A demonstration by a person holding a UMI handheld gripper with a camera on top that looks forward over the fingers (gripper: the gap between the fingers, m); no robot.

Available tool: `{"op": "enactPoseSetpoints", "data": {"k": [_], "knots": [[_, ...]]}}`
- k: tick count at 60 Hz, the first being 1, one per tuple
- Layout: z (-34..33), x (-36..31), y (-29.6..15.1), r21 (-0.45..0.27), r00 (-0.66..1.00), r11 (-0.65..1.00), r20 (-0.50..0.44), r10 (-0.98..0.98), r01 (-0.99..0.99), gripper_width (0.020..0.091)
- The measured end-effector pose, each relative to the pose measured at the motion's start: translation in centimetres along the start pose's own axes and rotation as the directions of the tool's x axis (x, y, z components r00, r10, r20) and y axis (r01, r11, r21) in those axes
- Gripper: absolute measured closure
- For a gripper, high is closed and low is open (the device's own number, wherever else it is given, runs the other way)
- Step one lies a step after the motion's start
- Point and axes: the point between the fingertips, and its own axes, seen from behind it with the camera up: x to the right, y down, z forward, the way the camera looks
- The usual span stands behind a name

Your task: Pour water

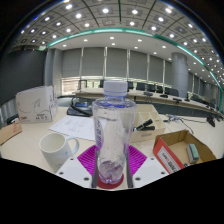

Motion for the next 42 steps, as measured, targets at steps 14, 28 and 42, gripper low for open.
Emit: {"op": "enactPoseSetpoints", "data": {"k": [14, 28, 42], "knots": [[-0.9, -0.7, 1.6, -0.118, 0.999, 0.993, 0.037, 0.033, -0.028, 0.0240], [-8.2, -1.3, 0.6, -0.201, 0.998, 0.978, -0.032, 0.047, -0.052, 0.0244], [-20.3, -5.3, -0.4, -0.290, 0.993, 0.956, -0.119, 0.005, -0.039, 0.0245]]}}
